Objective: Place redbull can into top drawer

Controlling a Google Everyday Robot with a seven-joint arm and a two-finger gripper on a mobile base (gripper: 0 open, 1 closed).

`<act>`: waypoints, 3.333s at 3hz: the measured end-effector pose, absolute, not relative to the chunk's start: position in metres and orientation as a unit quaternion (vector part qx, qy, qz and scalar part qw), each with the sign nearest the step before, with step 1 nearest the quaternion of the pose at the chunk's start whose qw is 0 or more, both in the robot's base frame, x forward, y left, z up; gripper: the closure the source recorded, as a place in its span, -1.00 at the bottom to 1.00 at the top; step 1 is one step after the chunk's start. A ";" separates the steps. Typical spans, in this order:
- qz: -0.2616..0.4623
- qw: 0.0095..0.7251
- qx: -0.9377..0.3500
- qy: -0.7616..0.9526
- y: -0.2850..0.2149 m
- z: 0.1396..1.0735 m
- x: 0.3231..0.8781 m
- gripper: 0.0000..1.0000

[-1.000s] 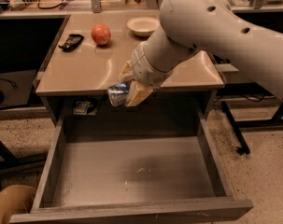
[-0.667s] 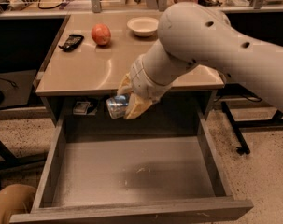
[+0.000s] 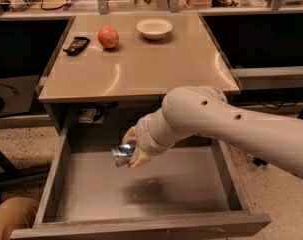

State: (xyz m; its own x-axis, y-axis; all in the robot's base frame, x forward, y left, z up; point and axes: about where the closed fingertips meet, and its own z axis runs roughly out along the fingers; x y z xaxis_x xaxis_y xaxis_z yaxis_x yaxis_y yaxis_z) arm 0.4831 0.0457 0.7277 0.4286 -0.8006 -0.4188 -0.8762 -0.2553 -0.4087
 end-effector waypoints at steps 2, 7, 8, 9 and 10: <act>0.077 0.313 -0.785 0.529 0.054 0.710 0.492 1.00; 0.161 0.290 -0.762 0.556 0.066 0.599 0.516 0.18; 0.161 0.290 -0.763 0.556 0.066 0.599 0.516 -0.29; 0.161 0.290 -0.763 0.556 0.066 0.599 0.516 -0.76; 0.161 0.290 -0.763 0.556 0.066 0.599 0.516 -1.00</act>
Offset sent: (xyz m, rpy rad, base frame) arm 0.0235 0.0174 -0.0426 0.0982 0.0236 0.0044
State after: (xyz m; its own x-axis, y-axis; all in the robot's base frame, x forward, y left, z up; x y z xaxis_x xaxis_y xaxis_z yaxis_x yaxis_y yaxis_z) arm 0.5160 0.0661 0.5985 0.3310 -0.7541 -0.5672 -0.9405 -0.2145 -0.2637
